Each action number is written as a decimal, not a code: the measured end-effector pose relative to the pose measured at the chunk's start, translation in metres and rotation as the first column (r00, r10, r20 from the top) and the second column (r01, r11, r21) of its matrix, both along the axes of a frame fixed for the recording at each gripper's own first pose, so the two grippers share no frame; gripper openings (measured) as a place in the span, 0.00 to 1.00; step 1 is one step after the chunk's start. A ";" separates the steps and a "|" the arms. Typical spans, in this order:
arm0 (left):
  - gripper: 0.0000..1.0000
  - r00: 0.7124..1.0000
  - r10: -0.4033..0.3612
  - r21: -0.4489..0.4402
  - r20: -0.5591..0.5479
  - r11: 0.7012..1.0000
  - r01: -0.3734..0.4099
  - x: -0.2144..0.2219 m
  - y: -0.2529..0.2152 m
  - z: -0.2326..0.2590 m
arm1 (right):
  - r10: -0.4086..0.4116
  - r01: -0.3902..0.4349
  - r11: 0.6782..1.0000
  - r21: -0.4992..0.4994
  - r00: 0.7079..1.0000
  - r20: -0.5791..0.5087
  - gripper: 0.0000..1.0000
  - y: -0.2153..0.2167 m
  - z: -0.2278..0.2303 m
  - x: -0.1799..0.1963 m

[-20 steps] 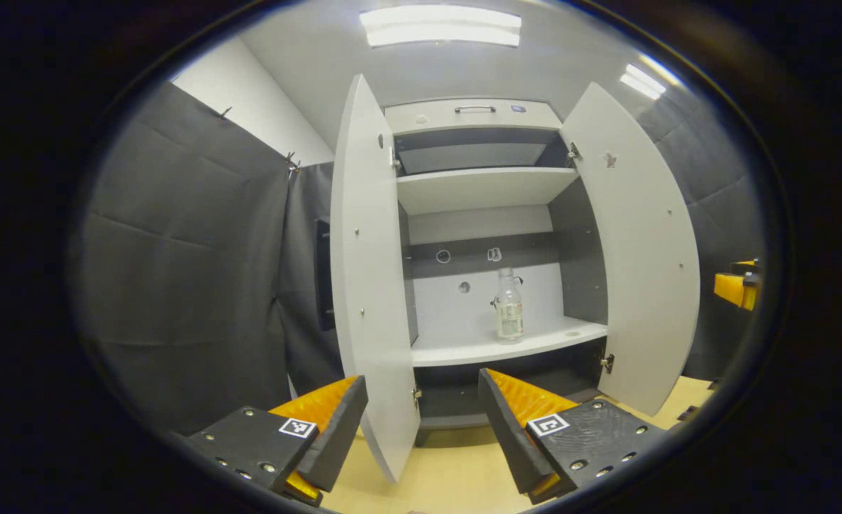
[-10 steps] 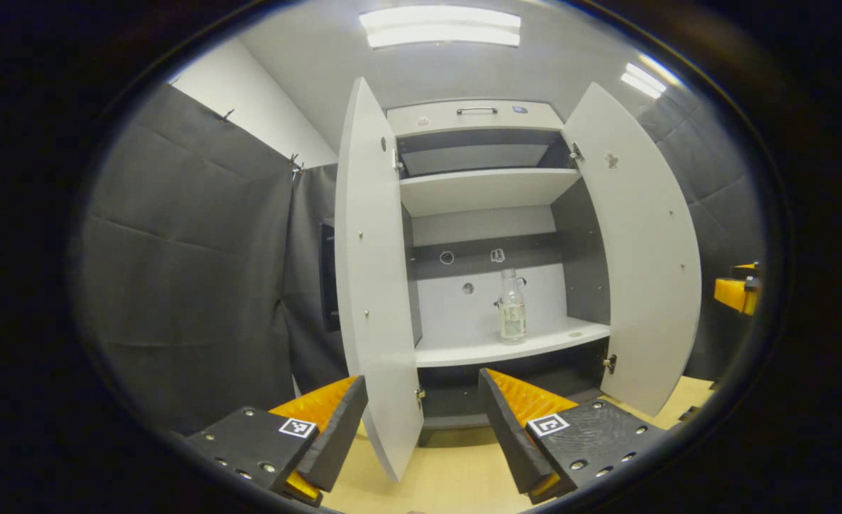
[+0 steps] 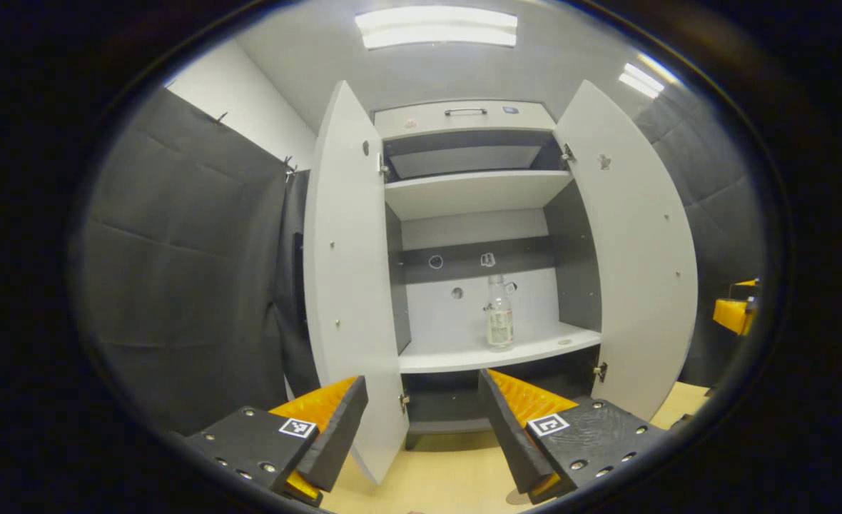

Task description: Grasp the bottle in the cabinet with the left hand and place it on the coaster, then close the right door with the right hand and the left door with the left hand.

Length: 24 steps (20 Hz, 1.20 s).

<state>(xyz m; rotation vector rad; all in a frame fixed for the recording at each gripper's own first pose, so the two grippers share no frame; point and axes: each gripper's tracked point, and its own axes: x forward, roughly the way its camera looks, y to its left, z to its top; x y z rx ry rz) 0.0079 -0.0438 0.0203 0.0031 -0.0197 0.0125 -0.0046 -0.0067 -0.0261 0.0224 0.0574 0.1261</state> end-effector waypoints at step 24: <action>0.90 0.962 -0.271 -0.082 0.033 0.959 0.273 0.215 -0.106 0.052 | -0.203 0.202 0.979 -0.019 0.977 -0.067 0.96 -0.053 -0.038 0.012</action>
